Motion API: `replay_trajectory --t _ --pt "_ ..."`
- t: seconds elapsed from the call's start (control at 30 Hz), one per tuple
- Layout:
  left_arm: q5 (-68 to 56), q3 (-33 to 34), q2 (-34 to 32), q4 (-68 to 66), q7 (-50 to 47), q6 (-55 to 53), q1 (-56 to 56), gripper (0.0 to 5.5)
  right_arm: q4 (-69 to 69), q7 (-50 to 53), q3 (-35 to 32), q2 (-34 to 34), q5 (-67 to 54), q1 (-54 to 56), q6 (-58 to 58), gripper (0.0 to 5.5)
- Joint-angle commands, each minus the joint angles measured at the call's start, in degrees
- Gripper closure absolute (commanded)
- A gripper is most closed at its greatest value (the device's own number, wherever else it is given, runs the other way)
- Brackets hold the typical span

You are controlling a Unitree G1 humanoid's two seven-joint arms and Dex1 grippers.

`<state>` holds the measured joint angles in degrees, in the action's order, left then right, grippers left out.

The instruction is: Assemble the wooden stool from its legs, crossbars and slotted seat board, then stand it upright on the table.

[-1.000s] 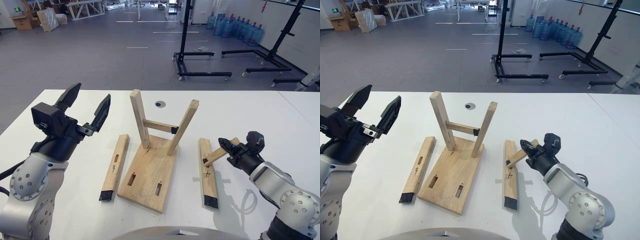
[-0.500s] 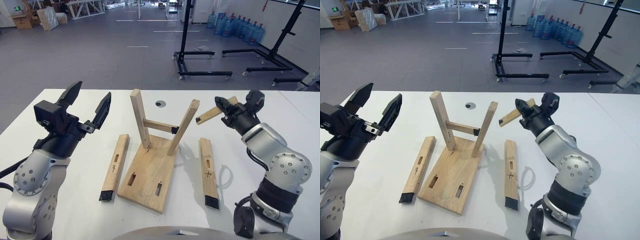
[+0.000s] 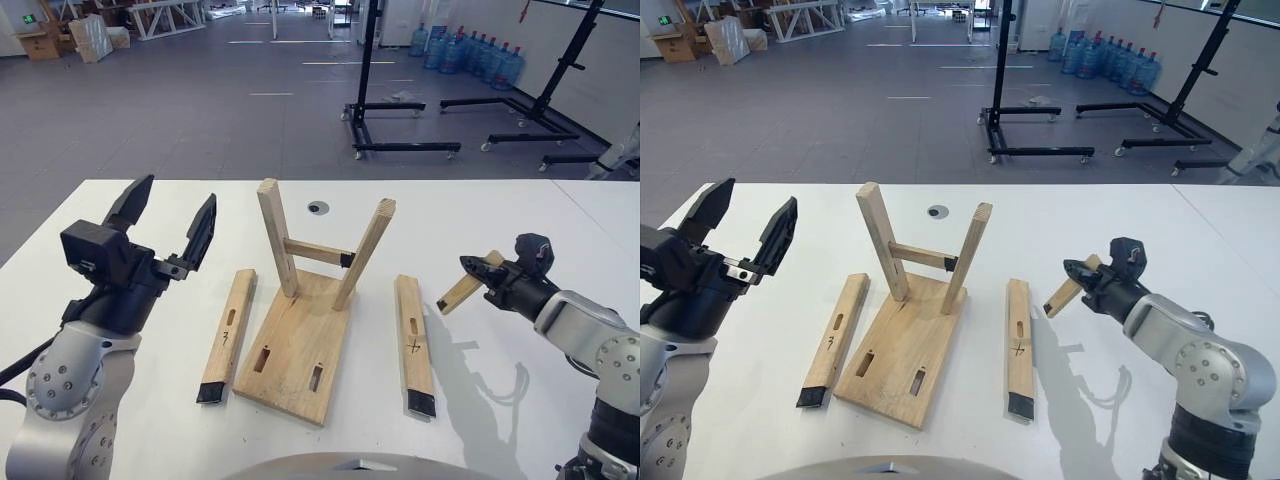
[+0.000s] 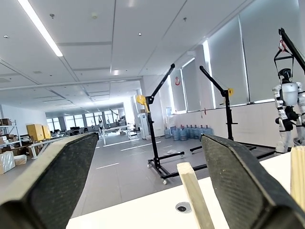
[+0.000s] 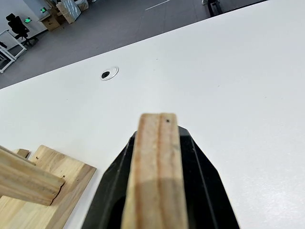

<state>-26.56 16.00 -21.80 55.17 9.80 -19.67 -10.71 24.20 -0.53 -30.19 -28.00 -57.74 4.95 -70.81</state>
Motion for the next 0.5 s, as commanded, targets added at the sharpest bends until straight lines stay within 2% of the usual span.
replay_trajectory --t 0.03,0.5 --pt "0.62 -0.51 0.23 0.3 0.0 0.41 0.06 1.58 0.7 0.93 -1.45 1.68 -5.45 -1.6 -4.44 5.11" --pt "0.51 -0.98 -0.22 -2.63 2.34 2.31 1.16 1.58 3.41 5.71 0.8 6.12 -10.72 -2.84 -2.37 5.11"
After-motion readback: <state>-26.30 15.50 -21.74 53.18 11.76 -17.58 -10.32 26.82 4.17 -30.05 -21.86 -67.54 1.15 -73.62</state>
